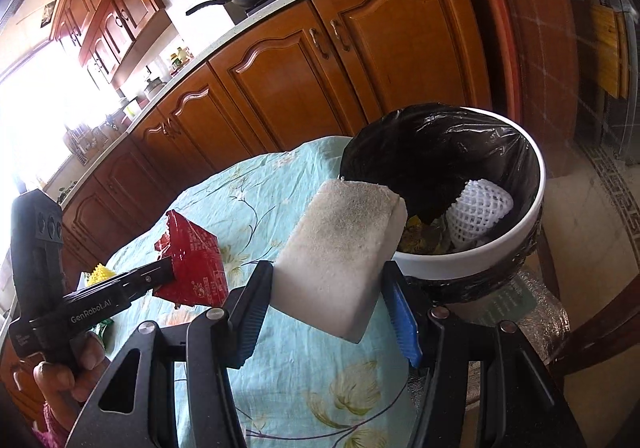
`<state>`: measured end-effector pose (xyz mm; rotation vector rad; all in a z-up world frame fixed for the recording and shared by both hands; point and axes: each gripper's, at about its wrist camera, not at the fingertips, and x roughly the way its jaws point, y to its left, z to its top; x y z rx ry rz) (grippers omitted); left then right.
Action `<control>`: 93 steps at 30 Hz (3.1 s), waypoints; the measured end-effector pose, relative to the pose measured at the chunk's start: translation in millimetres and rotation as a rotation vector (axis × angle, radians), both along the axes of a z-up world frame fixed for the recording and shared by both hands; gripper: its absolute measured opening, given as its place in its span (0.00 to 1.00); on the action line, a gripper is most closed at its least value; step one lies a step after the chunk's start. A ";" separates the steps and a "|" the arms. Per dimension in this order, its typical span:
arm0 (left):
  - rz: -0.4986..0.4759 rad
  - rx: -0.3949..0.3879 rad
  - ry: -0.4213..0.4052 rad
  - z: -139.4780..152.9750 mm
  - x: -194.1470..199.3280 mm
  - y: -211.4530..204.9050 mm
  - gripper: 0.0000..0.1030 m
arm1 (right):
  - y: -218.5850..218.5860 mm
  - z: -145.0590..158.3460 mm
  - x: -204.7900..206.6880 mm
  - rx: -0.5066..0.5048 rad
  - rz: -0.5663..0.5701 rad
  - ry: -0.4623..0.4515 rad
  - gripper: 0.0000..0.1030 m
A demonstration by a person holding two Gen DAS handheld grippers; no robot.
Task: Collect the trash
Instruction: 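Carry the red wrappers and white foam block over the bin, then open both tools to drop the wrappers and foam block into the bin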
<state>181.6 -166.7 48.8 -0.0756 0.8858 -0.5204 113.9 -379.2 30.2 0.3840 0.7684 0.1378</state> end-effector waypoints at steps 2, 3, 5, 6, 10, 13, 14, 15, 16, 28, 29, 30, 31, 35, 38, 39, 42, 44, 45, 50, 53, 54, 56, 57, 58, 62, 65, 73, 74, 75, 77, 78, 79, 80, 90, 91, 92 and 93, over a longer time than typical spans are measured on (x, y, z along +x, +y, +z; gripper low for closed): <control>-0.007 0.001 -0.001 0.8 1.4 -5.0 0.06 | -4.0 0.5 -0.4 0.000 -0.006 -0.001 0.55; -0.010 0.001 0.000 1.3 1.9 -7.3 0.06 | -5.7 0.7 -0.4 -0.002 -0.008 -0.002 0.55; -0.016 0.002 0.002 1.8 3.0 -11.4 0.06 | -8.7 0.4 0.2 -0.002 -0.013 -0.002 0.55; -0.018 0.002 0.002 2.0 3.7 -13.4 0.06 | -9.5 0.5 0.3 -0.002 -0.015 -0.002 0.55; -0.029 0.003 0.005 1.4 6.5 -18.3 0.06 | -14.2 -0.4 1.3 -0.001 -0.025 -0.003 0.55; -0.037 0.005 0.005 1.9 8.0 -24.3 0.06 | -18.1 -0.4 2.0 -0.003 -0.032 -0.005 0.55; -0.040 0.006 0.005 2.0 8.4 -26.4 0.06 | -19.2 0.0 2.7 -0.004 -0.035 -0.005 0.55; -0.043 0.008 0.003 2.3 9.4 -28.8 0.06 | -20.3 0.2 3.2 -0.006 -0.037 -0.005 0.55; -0.047 0.010 0.001 2.6 10.0 -31.0 0.06 | -21.9 0.2 3.6 -0.007 -0.040 -0.005 0.55; -0.098 0.031 -0.016 12.7 25.7 -68.1 0.06 | -39.9 2.9 10.1 -0.036 -0.068 0.001 0.55; -0.103 0.035 -0.018 13.8 27.6 -72.0 0.06 | -41.5 2.9 11.5 -0.038 -0.069 0.002 0.55; -0.108 0.036 -0.019 14.6 30.1 -75.8 0.06 | -42.9 2.9 12.5 -0.040 -0.071 0.004 0.55; -0.112 0.038 -0.019 15.2 32.2 -79.2 0.06 | -44.4 2.9 13.4 -0.044 -0.073 0.005 0.55; -0.128 0.057 -0.027 16.5 40.0 -93.2 0.06 | -50.3 2.8 17.8 -0.057 -0.080 0.012 0.55; -0.140 0.077 -0.026 15.1 48.7 -105.5 0.06 | -56.5 2.6 22.5 -0.068 -0.081 0.019 0.55; -0.143 0.082 -0.023 13.9 51.4 -108.5 0.06 | -58.3 2.3 24.3 -0.071 -0.080 0.023 0.55; -0.156 0.100 -0.017 10.7 59.0 -117.7 0.06 | -64.8 2.1 30.6 -0.087 -0.081 0.032 0.56; -0.161 0.111 -0.014 9.0 63.1 -123.8 0.06 | -69.0 1.9 34.4 -0.095 -0.082 0.039 0.56; -0.165 0.114 -0.011 8.2 64.8 -126.1 0.06 | -70.6 2.0 36.5 -0.101 -0.082 0.042 0.56; -0.179 0.124 0.010 4.8 78.6 -141.0 0.06 | -75.6 1.9 45.9 -0.126 -0.068 0.062 0.56; -0.183 0.133 0.018 2.1 83.3 -145.9 0.06 | -77.1 0.4 50.3 -0.137 -0.060 0.072 0.56; -0.185 0.136 0.020 1.4 85.0 -148.0 0.06 | -77.3 -0.4 51.6 -0.140 -0.057 0.075 0.56; -0.185 0.143 0.023 -0.1 87.3 -151.0 0.06 | -77.0 -1.8 53.7 -0.146 -0.055 0.082 0.56; -0.185 0.146 0.026 -1.0 88.4 -152.3 0.06 | -77.2 -2.6 54.8 -0.147 -0.053 0.085 0.56; -0.185 0.147 0.029 -1.8 90.1 -154.1 0.06 | -77.9 -3.6 55.2 -0.148 -0.053 0.088 0.56; -0.191 0.156 0.034 -4.2 91.6 -158.1 0.07 | -78.2 -7.7 59.4 -0.152 -0.046 0.099 0.57; -0.195 0.166 0.037 -5.8 93.6 -161.5 0.07 | -78.7 -10.4 62.9 -0.156 -0.041 0.109 0.57; -0.195 0.153 0.075 -10.0 99.1 -162.4 0.14 | -77.8 -11.9 68.6 -0.169 -0.040 0.123 0.63; -0.196 0.152 0.077 -10.0 99.0 -162.9 0.15 | -78.7 -12.9 69.3 -0.167 -0.041 0.125 0.64; -0.198 0.149 0.080 -10.6 98.7 -163.5 0.16 | -79.4 -14.0 69.5 -0.165 -0.042 0.129 0.65; -0.206 0.146 0.088 -12.4 98.9 -165.2 0.18 | -80.6 -15.8 69.7 -0.164 -0.043 0.134 0.67; -0.204 0.145 0.087 -12.9 98.5 -164.5 0.19 | -81.1 -16.7 69.9 -0.164 -0.044 0.137 0.67; -0.202 0.142 0.087 -13.2 98.4 -163.6 0.19 | -81.6 -17.2 69.5 -0.164 -0.047 0.137 0.67; -0.202 0.137 0.089 -13.2 98.2 -163.6 0.20 | -82.0 -17.5 68.9 -0.162 -0.049 0.136 0.68; -0.153 0.075 0.092 -11.3 87.7 -128.6 0.20 | -80.2 -11.2 52.1 -0.123 -0.071 0.103 0.68; -0.144 0.066 0.093 -11.0 84.7 -122.7 0.20 | -78.8 -10.5 49.7 -0.116 -0.070 0.097 0.68; -0.134 0.056 0.092 -10.3 82.2 -116.7 0.20 | -77.0 -9.6 47.2 -0.109 -0.069 0.091 0.68; -0.123 0.045 0.089 -9.4 78.8 -109.8 0.20 | -74.4 -8.6 44.8 -0.103 -0.067 0.085 0.68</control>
